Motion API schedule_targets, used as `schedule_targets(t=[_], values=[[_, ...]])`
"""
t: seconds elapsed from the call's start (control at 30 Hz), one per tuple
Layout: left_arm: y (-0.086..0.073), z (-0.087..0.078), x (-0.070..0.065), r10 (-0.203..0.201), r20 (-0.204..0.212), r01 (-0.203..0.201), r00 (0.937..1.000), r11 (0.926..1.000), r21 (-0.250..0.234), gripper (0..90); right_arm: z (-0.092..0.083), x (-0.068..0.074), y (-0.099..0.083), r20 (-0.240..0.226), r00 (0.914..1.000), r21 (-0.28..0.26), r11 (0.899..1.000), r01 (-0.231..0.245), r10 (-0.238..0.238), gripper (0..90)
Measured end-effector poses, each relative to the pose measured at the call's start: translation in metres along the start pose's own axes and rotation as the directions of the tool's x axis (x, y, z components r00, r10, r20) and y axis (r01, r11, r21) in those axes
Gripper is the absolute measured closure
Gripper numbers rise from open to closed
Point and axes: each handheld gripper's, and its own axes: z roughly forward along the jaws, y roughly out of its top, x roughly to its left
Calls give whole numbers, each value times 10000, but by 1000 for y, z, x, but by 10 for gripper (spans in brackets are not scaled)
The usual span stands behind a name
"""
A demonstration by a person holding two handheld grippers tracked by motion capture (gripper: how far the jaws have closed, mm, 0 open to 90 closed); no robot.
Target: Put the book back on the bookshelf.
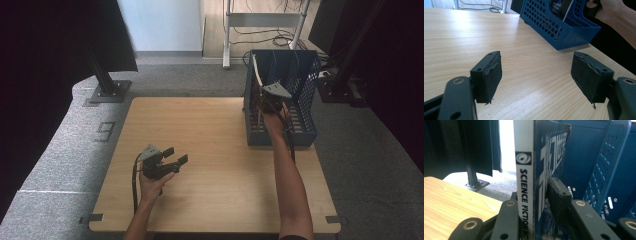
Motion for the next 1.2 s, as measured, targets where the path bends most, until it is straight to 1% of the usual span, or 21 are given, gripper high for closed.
schedule_targets(t=[0.27,0.4,0.5,0.8,1.07,1.2], values=[[0,0,1,-35,-8,35,10000,10000,25,247,2,2,-1,-54,9999,-148,9998,-92,92,707],[0,0,0,-18,-3,18,10000,10000,7,248,2,5,-1,-139,9999,-93,10000,4,-5,684],[0,0,0,-18,-4,18,10000,10000,-32,248,1,3,0,-174,9998,-52,10000,-74,73,675],[0,1,-2,30,42,-30,10000,10000,56,248,-3,4,1,-276,9996,91,9999,54,-51,586],[0,2,-4,56,55,-56,10000,10000,50,248,-9,4,2,-307,9995,104,9999,-83,86,532],[0,3,-4,56,74,-56,10000,9999,86,248,-13,4,5,-331,9994,12,10000,-46,47,493]])
